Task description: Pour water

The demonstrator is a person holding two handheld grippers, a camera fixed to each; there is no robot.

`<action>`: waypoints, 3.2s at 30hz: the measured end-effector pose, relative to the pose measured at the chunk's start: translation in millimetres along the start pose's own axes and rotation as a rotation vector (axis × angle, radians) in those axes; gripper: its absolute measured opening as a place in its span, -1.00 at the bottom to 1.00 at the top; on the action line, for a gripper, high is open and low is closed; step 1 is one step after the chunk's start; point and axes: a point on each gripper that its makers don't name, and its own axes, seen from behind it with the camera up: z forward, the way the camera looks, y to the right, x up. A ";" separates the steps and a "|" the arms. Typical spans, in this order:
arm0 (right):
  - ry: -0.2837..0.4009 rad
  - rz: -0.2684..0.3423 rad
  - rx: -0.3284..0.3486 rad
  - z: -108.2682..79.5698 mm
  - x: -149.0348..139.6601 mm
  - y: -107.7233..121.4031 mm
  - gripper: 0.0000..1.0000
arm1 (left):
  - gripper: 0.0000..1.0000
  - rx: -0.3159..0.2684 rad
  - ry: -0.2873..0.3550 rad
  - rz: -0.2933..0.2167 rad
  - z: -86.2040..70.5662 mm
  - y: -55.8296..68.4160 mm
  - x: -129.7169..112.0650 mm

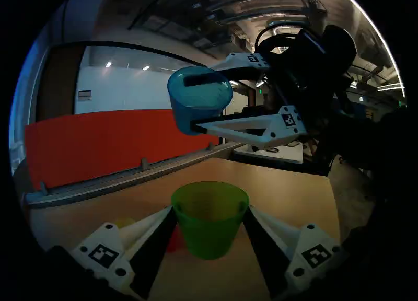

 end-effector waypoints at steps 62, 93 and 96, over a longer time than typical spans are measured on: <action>-0.001 -0.272 -0.068 1.4 5.1 21.2 0.75 | 0.70 -0.001 0.006 0.011 2.0 3.1 5.4; 0.005 -0.419 -0.108 5.7 14.9 34.4 0.75 | 0.69 0.007 0.010 0.010 1.5 -0.5 5.7; 0.007 -0.436 -0.113 5.8 16.8 35.7 0.75 | 0.69 0.008 0.011 0.009 1.4 -1.0 5.9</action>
